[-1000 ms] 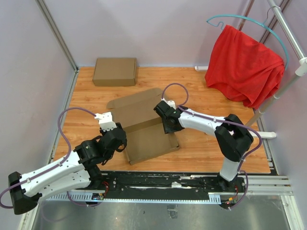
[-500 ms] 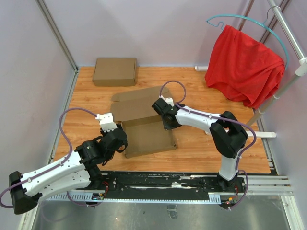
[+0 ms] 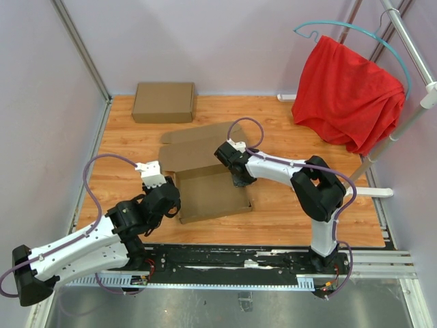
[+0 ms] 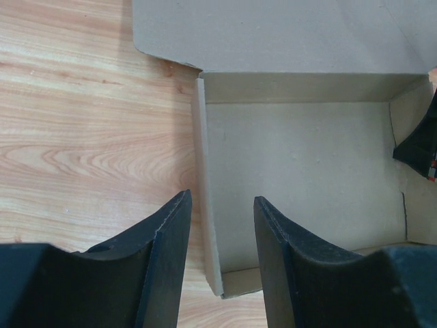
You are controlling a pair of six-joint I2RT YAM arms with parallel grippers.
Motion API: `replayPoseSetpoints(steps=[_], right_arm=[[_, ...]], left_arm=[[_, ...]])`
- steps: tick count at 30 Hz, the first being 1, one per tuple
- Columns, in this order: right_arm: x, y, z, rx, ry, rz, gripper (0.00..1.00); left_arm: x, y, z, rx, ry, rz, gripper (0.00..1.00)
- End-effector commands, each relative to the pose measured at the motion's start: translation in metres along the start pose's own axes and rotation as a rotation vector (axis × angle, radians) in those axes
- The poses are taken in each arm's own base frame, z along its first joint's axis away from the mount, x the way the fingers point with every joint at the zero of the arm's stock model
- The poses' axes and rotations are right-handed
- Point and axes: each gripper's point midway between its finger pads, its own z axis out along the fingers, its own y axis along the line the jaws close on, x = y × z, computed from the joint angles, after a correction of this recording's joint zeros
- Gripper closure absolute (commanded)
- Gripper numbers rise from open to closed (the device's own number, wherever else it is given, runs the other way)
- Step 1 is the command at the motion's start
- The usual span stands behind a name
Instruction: Fold the paper box
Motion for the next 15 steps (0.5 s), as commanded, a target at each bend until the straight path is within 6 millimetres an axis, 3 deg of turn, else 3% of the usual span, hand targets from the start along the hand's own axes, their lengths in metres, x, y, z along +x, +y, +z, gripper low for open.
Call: replayPoseSetpoints(steps=[1,5,6,8,9,11,15], right_arm=[[0.039,-0.011,0.023,0.058,0.107,-0.014,0.99],[0.039,-0.011,0.025,0.054,0.099,0.001,0.99],[0.038,-0.011,0.023,0.051,0.097,0.003,0.94],[0.034,-0.012,0.018,0.048,0.086,0.016,0.68],[0.032,-0.012,0.015,0.043,0.076,0.025,0.61],[0.024,-0.014,0.008,0.029,0.055,0.046,0.54],[0.001,-0.019,-0.008,-0.029,0.017,0.108,0.51]], left_arm=[[-0.005,0.003,-0.001,-0.004,-0.028,-0.014,0.53],[-0.006,0.004,-0.001,-0.006,-0.029,-0.014,0.53],[-0.005,0.004,-0.001,-0.006,-0.029,-0.014,0.53],[-0.005,0.004,-0.001,-0.007,-0.029,-0.013,0.53],[-0.005,0.004,0.0,-0.008,-0.031,-0.016,0.53],[-0.004,0.004,0.0,-0.009,-0.032,-0.017,0.53],[-0.004,0.004,0.001,-0.008,-0.035,-0.029,0.5]])
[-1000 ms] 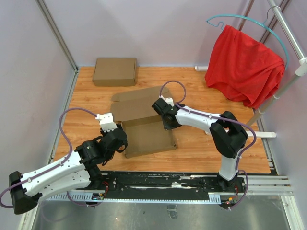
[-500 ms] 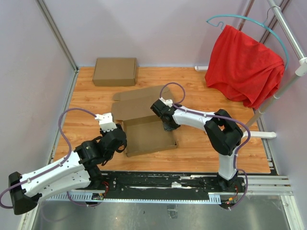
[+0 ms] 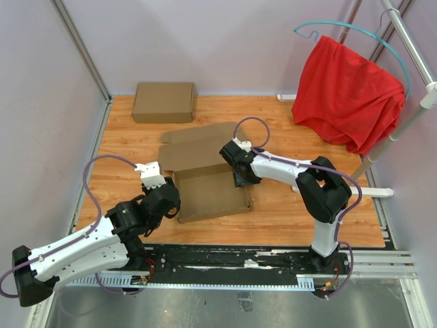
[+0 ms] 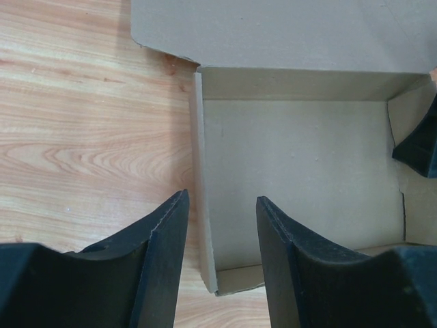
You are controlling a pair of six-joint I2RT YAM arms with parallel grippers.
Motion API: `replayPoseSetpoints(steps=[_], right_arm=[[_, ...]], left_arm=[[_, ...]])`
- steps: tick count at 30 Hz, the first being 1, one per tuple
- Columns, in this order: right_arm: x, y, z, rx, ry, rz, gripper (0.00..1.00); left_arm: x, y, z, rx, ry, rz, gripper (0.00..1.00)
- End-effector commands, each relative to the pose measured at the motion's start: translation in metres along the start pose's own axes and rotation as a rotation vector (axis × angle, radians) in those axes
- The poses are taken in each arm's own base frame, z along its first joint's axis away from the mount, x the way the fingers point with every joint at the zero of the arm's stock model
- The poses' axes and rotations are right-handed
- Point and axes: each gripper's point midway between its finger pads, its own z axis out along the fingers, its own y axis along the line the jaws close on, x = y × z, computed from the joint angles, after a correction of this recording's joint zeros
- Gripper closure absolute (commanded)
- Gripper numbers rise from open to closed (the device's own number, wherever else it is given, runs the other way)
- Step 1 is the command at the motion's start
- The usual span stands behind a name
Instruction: Fold the paper box
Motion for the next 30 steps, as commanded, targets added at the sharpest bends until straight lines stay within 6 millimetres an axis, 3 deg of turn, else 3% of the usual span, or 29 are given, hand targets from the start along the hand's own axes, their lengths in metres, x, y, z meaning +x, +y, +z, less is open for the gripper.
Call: replayPoseSetpoints(steps=[1,9,15,21,24,30], right_arm=[[-0.005,-0.011,-0.009,-0.047,0.027,0.073,0.51],[-0.063,-0.022,-0.05,-0.164,-0.095,0.127,0.51],[-0.101,-0.039,-0.077,-0.184,-0.192,0.137,0.49],[-0.148,-0.042,-0.075,-0.359,-0.19,0.163,0.44],[-0.133,-0.035,-0.075,-0.415,-0.09,0.105,0.45],[-0.044,-0.016,-0.074,-0.46,0.01,-0.027,0.51]], left_arm=[[-0.005,0.002,0.002,-0.009,-0.032,-0.026,0.48],[-0.021,-0.025,0.005,0.059,-0.06,-0.033,0.38],[-0.044,-0.045,0.032,0.121,0.026,-0.044,0.34],[-0.063,-0.02,0.058,0.086,0.027,-0.168,0.34],[-0.06,-0.008,0.057,0.072,0.031,-0.191,0.34],[-0.052,0.004,0.047,0.081,-0.009,-0.212,0.35]])
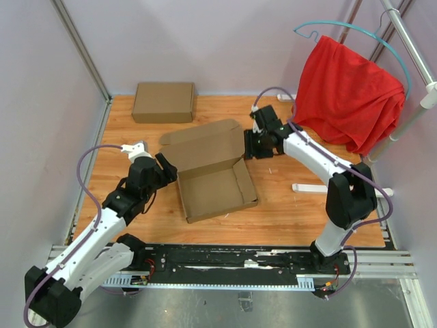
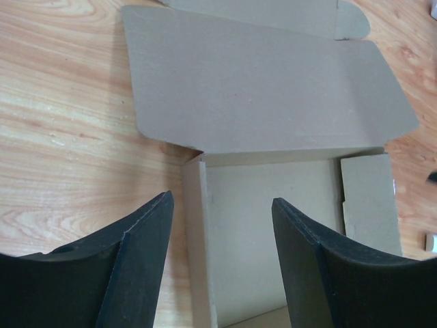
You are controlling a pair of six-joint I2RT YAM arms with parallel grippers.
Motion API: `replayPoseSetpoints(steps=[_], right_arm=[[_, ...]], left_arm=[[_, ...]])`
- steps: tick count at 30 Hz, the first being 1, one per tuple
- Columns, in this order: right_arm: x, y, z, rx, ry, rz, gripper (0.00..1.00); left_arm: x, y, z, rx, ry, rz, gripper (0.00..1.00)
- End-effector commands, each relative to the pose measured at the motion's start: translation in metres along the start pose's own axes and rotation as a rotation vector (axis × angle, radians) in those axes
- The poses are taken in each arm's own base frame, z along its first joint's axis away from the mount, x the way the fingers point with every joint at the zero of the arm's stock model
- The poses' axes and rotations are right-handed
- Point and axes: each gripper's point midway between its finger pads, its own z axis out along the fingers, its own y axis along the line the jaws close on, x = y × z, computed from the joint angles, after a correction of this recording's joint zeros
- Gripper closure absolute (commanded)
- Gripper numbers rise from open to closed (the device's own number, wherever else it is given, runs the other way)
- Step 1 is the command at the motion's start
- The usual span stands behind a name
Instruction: Fold the paper box
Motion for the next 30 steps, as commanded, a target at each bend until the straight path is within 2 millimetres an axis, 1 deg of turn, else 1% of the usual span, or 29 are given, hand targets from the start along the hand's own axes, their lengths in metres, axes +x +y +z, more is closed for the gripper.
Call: replayPoseSetpoints(steps=[1,2,5,8,9,13,15,18,21,23,24,26,28,29,30], right_arm=[[0.082,0.011,-0.009,-0.046,0.167,-0.111,0.51],[0.095,0.006,-0.008,-0.021,0.183,-0.12,0.51],[0.119,0.003,-0.001,0.002,0.224,-0.145,0.53],[0.128,0.0,0.009,0.047,0.25,-0.17,0.58],[0.129,0.0,0.012,0.067,0.253,-0.182,0.61],[0.132,-0.004,0.019,0.167,0.275,-0.244,0.83],[0.134,-0.006,0.021,0.237,0.287,-0.289,0.88],[0.138,-0.013,0.022,0.356,0.306,-0.357,0.9],[0.141,-0.029,0.022,0.49,0.321,-0.369,0.95],[0.141,-0.038,0.019,0.563,0.317,-0.363,0.99],[0.137,-0.044,0.017,0.607,0.3,-0.365,0.99],[0.137,-0.047,0.017,0.628,0.29,-0.356,0.99],[0.139,-0.044,0.019,0.605,0.284,-0.336,0.99],[0.139,-0.041,0.021,0.581,0.279,-0.33,0.98],[0.141,-0.035,0.022,0.539,0.279,-0.317,0.92]], left_arm=[[0.001,0.001,-0.006,0.043,-0.021,-0.004,0.35],[0.002,0.002,-0.006,0.039,-0.017,0.003,0.35],[0.006,0.006,-0.005,0.025,-0.009,0.023,0.36],[0.01,0.01,-0.004,0.017,0.001,0.032,0.36],[0.011,0.01,-0.004,0.017,0.003,0.033,0.36],[0.015,0.018,-0.005,0.003,-0.002,0.041,0.36],[0.014,0.02,-0.007,-0.004,-0.008,0.044,0.36],[0.013,0.019,-0.008,0.004,-0.012,0.044,0.36],[0.015,0.019,-0.007,0.001,-0.006,0.05,0.36],[0.015,0.02,-0.006,-0.001,-0.002,0.053,0.36],[0.016,0.02,-0.006,-0.001,-0.001,0.053,0.36],[0.017,0.02,-0.006,0.001,0.001,0.054,0.36],[0.017,0.02,-0.006,0.002,0.001,0.055,0.37],[0.016,0.019,-0.006,0.004,0.001,0.054,0.37],[0.017,0.02,-0.006,0.003,0.002,0.053,0.37]])
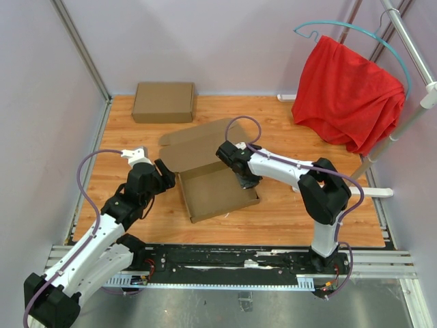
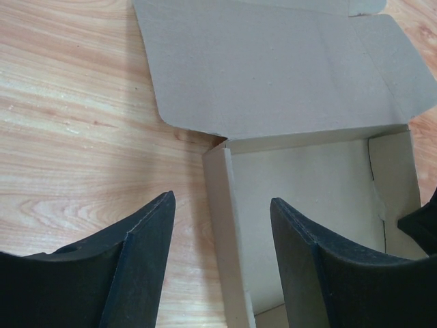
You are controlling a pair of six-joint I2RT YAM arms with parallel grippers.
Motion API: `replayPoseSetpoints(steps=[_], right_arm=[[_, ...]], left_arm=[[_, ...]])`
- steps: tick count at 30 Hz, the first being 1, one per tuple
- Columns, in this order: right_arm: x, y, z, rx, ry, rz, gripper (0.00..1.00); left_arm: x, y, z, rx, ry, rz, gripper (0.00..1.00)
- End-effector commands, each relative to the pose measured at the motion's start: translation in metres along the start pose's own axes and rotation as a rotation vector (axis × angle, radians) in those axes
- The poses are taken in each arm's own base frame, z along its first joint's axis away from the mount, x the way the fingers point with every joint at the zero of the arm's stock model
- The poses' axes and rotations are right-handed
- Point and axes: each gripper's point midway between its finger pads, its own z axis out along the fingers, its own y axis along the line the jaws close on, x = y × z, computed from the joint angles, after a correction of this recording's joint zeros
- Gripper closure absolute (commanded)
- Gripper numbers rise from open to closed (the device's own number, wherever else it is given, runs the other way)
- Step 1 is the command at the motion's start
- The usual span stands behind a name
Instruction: Fold the paper box
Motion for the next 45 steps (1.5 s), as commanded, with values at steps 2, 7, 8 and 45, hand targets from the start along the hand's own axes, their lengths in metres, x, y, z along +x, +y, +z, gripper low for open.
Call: replayPoseSetpoints(steps=[2,7,8,45], right_arm=[[0.012,-0.006,0.006,0.027,0.018,0.019,0.71],[-0.014,0.0,0.002,-0.021,-0.029,0.034,0.63],[-0.019,0.002,0.003,-0.029,-0.032,0.032,0.64],[0.01,-0.051,0.009,0.543,-0.072,0.096,0.88]], left_arm=[[0.002,0.003,0.002,-0.001,-0.002,0.016,0.37],[0.002,0.003,0.002,0.0,-0.002,0.018,0.37],[0.002,0.003,0.002,0.0,-0.002,0.017,0.37],[0.0,0.005,0.0,-0.005,-0.013,0.02,0.38]])
